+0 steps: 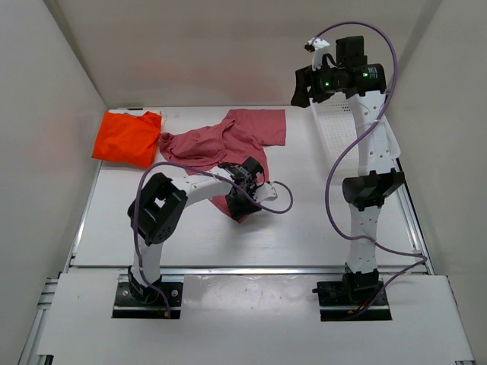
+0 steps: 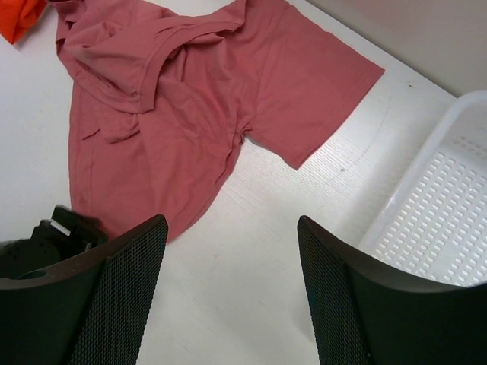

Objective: Fold and stack the t-shirts
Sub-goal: Flatten out the tshirt, then fold the flattened tshirt in 1/3 of the way

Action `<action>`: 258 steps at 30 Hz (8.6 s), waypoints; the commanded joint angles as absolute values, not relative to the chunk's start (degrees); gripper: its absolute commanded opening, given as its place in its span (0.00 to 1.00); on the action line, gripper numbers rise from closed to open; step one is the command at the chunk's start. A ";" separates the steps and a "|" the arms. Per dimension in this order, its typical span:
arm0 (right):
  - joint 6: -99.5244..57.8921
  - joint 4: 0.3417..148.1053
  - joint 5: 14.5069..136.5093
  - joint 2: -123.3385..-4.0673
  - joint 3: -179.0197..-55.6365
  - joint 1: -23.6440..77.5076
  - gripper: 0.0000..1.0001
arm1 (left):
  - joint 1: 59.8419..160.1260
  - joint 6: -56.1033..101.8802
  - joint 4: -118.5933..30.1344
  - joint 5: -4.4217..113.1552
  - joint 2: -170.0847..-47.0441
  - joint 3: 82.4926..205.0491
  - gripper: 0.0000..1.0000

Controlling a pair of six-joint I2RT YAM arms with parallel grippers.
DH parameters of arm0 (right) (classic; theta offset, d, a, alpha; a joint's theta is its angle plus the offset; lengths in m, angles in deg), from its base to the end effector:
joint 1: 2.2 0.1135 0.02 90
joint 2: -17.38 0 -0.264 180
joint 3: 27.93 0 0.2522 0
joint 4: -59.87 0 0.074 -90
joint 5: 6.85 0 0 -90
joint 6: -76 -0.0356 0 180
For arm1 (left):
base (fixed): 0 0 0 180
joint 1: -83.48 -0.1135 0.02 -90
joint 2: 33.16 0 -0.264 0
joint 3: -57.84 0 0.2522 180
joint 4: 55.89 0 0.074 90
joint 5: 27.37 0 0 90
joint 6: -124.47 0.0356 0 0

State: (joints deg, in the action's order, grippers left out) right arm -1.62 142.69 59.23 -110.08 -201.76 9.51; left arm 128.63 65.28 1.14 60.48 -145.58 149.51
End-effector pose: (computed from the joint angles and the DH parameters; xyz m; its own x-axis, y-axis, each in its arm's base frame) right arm 0.4282 0.1035 0.4423 -0.4600 -0.2955 -0.8373 -0.6179 0.7838 0.0628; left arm 0.2669 -0.2701 0.1611 -0.2263 0.9532 -0.2006 0.9663 0.2456 0.0769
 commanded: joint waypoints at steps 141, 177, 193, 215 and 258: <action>-5.65 98.68 62.68 -59.52 -95.57 11.70 0.00 | 79.35 72.62 0.33 68.44 -100.39 115.28 0.02; 0.67 92.79 63.11 -73.94 -104.54 10.90 0.00 | 81.28 67.86 -4.34 71.60 -124.56 132.42 0.56; 1.38 92.17 63.63 -73.59 -103.48 13.18 0.01 | 80.58 66.64 -0.03 68.26 -133.70 135.67 0.47; 1.99 90.85 65.40 -73.85 -107.87 10.81 0.00 | 75.39 62.15 -1.96 67.81 -118.94 136.57 0.00; 1.02 104.93 61.53 -70.25 -95.14 13.36 0.51 | 72.24 54.16 -1.96 71.34 -126.76 127.32 0.57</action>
State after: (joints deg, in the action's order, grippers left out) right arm 1.44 106.93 63.05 -70.30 -95.34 12.96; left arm 73.31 55.35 -0.52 72.87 -126.59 126.19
